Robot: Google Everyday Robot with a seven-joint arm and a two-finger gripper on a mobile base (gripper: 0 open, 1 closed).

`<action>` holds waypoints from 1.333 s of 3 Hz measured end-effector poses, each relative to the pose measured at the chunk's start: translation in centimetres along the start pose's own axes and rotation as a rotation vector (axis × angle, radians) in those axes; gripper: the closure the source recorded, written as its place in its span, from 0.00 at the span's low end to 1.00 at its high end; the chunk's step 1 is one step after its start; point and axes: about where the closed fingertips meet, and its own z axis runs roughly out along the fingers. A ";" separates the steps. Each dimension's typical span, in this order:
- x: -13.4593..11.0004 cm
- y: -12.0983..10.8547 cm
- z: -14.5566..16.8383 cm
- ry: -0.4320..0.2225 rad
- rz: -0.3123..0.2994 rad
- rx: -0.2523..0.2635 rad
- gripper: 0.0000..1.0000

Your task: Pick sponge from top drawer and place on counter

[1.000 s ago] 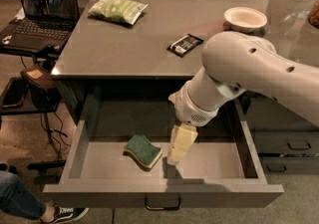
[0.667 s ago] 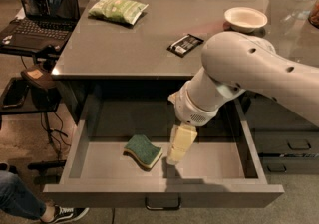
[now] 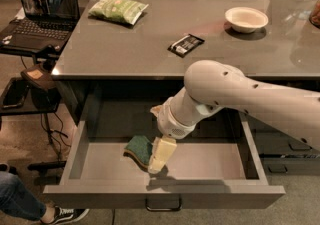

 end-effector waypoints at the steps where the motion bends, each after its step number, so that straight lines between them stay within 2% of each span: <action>1: 0.0 0.0 0.0 0.000 0.000 0.000 0.00; 2: 0.3 -0.2 2.2 -0.062 -0.001 -0.018 0.00; 3: -0.1 0.3 6.0 -0.148 0.006 -0.052 0.00; 4: 0.0 0.2 6.5 -0.154 0.009 -0.056 0.00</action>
Offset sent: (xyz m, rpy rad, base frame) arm 0.0097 0.0214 -0.0506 0.1622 0.0364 0.0300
